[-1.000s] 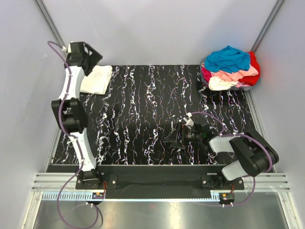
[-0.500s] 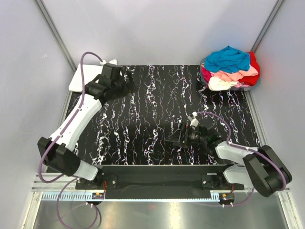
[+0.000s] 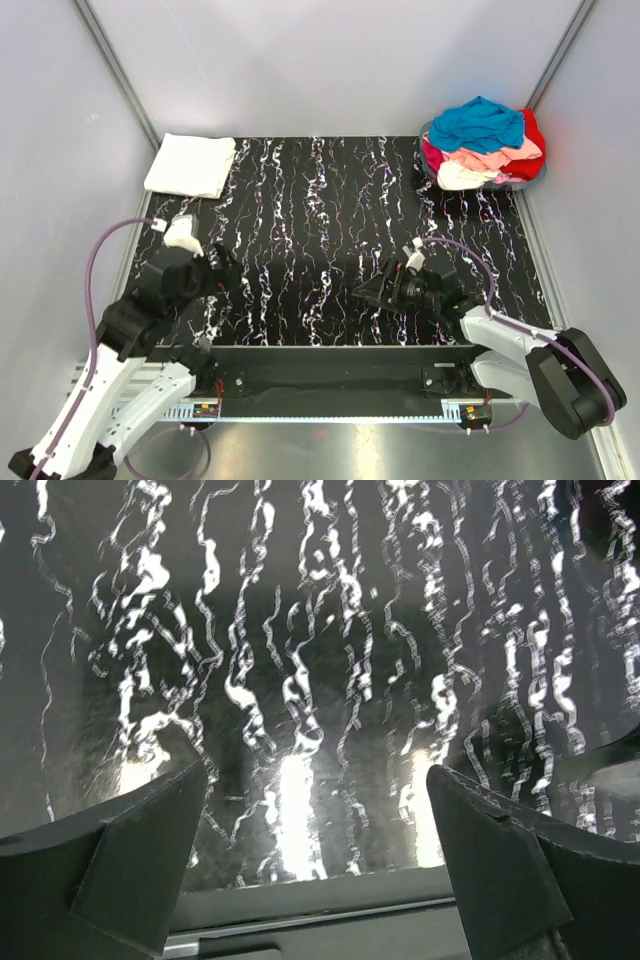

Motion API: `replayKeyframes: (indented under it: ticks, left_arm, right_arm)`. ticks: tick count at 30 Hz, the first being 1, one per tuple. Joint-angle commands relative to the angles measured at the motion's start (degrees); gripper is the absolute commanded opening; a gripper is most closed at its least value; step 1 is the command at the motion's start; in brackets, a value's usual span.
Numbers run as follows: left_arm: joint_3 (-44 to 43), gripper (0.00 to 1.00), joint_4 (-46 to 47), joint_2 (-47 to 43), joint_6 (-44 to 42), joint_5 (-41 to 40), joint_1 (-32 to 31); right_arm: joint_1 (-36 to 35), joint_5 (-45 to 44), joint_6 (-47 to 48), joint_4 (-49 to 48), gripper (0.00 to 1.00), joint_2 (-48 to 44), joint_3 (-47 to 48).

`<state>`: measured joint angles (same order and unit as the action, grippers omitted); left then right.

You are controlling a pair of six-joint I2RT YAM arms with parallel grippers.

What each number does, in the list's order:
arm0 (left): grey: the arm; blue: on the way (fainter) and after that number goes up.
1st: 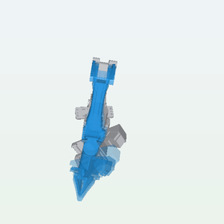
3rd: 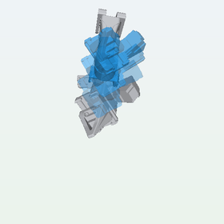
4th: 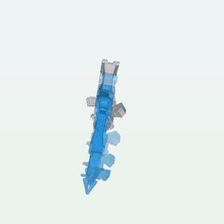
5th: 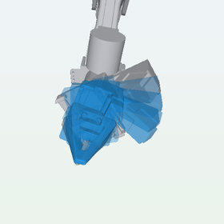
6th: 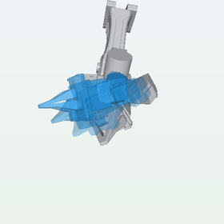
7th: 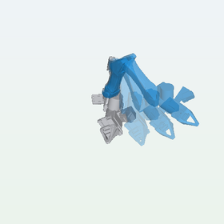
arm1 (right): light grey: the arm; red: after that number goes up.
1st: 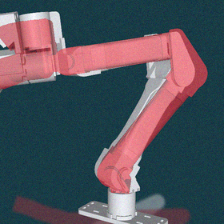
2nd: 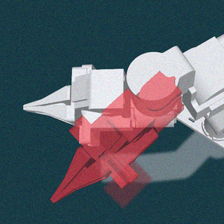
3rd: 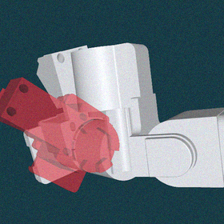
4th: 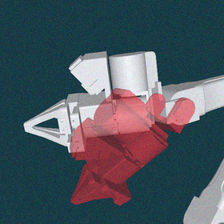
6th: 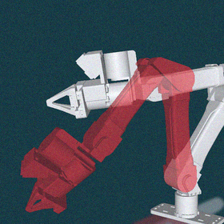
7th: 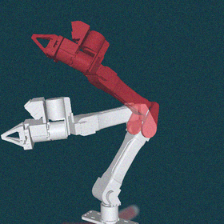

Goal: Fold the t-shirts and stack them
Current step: Reset both grippers

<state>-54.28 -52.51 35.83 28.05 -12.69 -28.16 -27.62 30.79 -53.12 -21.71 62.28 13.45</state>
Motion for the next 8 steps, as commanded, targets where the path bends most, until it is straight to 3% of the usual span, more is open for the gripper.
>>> replayKeyframes:
  ticks: [1,8]
  left_arm:
    - [5.3,0.99,5.2,-5.7,-0.5,-3.3,-0.3]
    - [5.2,0.99,5.1,-7.4,-0.4,-6.1,-0.2]
  right_arm:
    - [0.3,-1.5,0.1,-0.3,0.97,-0.5,0.1]
    - [0.2,-0.7,0.1,-1.1,0.99,1.5,0.5]
